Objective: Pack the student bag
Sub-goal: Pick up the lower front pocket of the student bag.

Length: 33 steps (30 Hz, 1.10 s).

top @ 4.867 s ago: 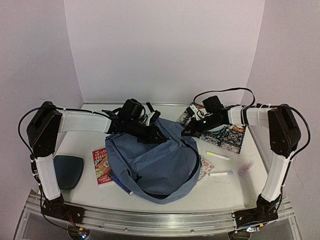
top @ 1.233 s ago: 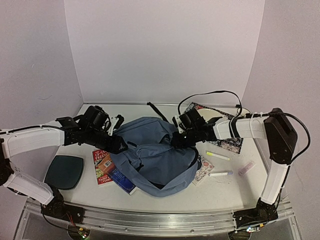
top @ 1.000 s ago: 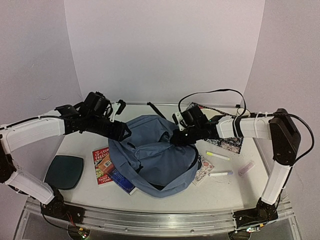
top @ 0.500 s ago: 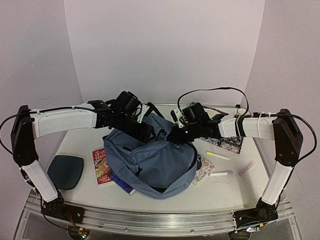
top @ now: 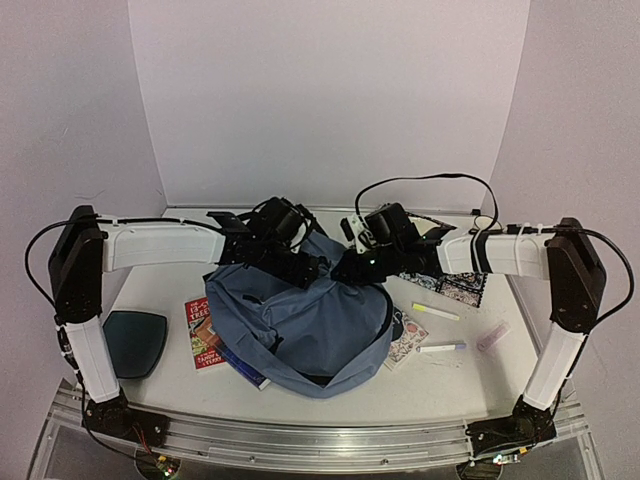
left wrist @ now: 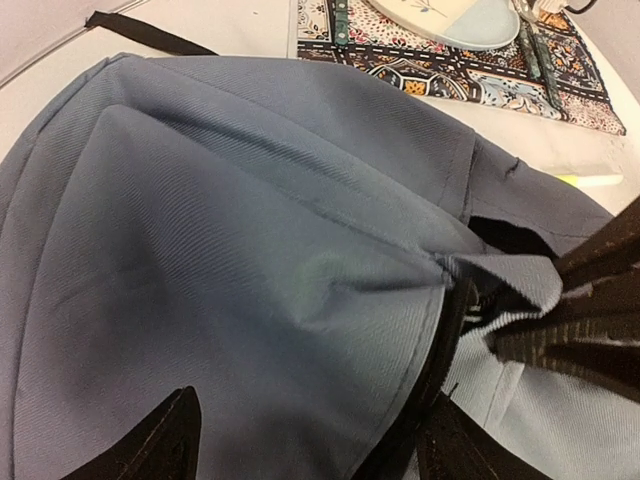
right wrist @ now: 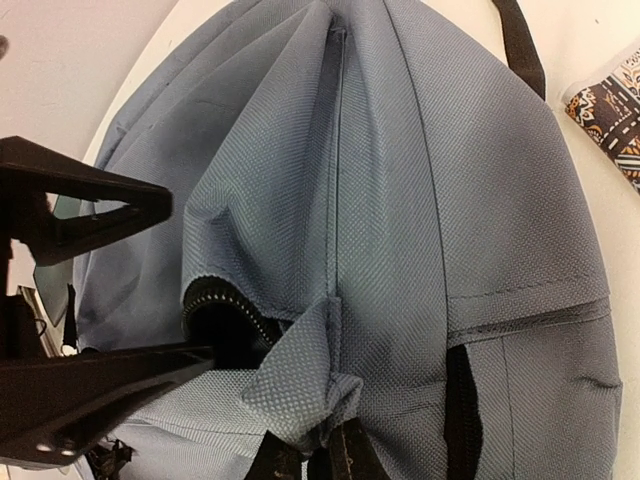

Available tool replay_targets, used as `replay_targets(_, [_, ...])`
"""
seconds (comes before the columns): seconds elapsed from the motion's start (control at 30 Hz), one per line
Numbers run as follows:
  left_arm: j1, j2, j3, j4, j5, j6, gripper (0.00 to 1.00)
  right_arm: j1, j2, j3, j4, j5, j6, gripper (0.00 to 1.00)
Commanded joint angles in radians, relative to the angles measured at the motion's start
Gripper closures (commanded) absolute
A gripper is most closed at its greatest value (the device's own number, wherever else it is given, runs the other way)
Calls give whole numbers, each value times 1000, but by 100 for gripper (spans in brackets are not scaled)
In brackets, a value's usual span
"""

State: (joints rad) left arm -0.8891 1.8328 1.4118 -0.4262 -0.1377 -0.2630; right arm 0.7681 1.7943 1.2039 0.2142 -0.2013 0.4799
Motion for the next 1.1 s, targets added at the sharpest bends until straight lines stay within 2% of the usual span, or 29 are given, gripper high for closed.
replay_targets(0.0, [-19,23,63,56,-27,-14,25,2,-45,58,62,-43,8,100])
replay_targets(0.13, [-27,39,64,62,-57,-13,25,2,-39,64,62,-43,8,100])
replay_targets(0.27, [-27,29,34,52,-187,-8,29,1,-44,65,60,-28,4,100])
replay_targets(0.4, [-27,-6,-3,14,-296,10,36,0,-52,69,47,-4,-9,100])
replay_targets(0.6, [-27,-55,-28,-76,-419,27,54,0,-55,71,37,14,-14,100])
replay_targets(0.8, [-27,-155,-46,-110,-402,26,69,0,-47,73,33,10,-11,100])
replay_targets(1.07, [-27,-212,-40,-148,-352,67,91,-1,-27,88,24,16,-5,100])
